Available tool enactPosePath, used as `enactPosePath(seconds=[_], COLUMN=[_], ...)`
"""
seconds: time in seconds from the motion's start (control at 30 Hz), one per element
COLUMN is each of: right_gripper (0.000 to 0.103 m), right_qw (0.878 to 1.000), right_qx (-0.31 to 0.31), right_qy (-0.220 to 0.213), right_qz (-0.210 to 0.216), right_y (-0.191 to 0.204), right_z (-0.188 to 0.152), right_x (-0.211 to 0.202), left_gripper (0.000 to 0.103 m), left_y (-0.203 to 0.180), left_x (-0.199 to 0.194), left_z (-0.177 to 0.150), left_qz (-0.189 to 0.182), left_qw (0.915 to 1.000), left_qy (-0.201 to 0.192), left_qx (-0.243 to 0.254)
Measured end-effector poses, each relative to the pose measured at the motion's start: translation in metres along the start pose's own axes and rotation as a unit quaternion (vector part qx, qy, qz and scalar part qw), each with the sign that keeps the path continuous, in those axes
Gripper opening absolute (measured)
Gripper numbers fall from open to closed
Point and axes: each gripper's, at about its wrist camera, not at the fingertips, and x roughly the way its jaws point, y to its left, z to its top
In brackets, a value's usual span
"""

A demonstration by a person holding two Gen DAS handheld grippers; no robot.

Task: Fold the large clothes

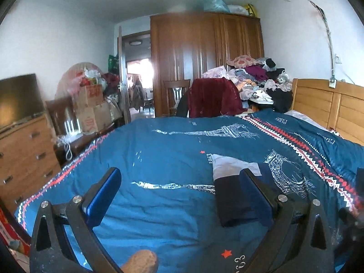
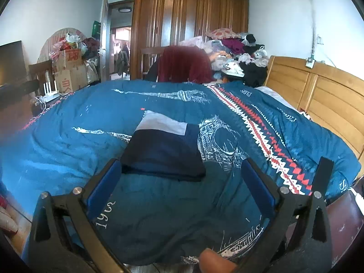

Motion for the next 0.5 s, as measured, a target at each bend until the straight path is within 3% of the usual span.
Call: enactPosePath(seconds=[0.27,0.5], right_gripper=[0.103,0.103], right_qw=[0.999,0.995], right_qx=[0.013,0.032], right_qy=[0.043,0.089], right_qz=[-0.009,-0.024], right_y=[-0.002,-0.011], right_z=[-0.005,0.021], right_x=[0.014,0.036], left_gripper=[0.103,0.103], left_y=[-0.018,-0.04], left_x=[0.006,0.006], left_z=[-0.016,-0.009], left_qz=[-0.003,-0.018], left_qw=[0.9993,0.9987], left_qy=[0.029,0.034], left_qx=[0.024,0.033])
